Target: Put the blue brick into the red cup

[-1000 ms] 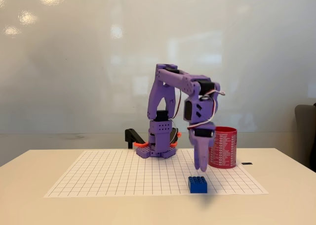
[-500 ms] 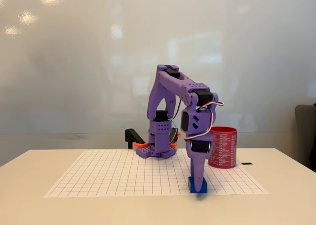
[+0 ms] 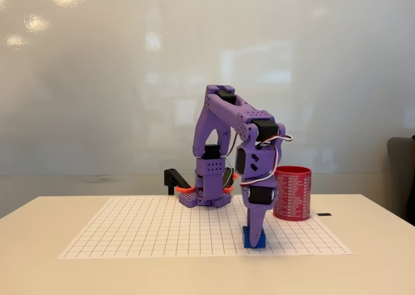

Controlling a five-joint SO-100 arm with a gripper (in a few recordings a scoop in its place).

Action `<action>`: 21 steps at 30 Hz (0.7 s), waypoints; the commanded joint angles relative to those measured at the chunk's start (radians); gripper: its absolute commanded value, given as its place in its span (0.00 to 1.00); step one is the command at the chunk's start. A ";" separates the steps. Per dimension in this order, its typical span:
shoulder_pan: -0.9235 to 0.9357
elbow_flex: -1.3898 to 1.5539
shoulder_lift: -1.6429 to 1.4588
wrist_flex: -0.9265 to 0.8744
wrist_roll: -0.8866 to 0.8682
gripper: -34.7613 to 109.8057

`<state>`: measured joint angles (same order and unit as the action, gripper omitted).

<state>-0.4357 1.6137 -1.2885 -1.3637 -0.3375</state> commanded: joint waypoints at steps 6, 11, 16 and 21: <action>0.235 -0.124 -0.640 -0.166 0.152 0.24; 0.104 -0.158 -0.782 -0.198 0.276 0.24; -0.186 -0.192 -0.798 -0.273 0.290 0.24; -0.469 -0.250 -0.752 -0.351 0.244 0.24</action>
<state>-0.7133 1.4650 -2.0157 -1.6705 -0.0644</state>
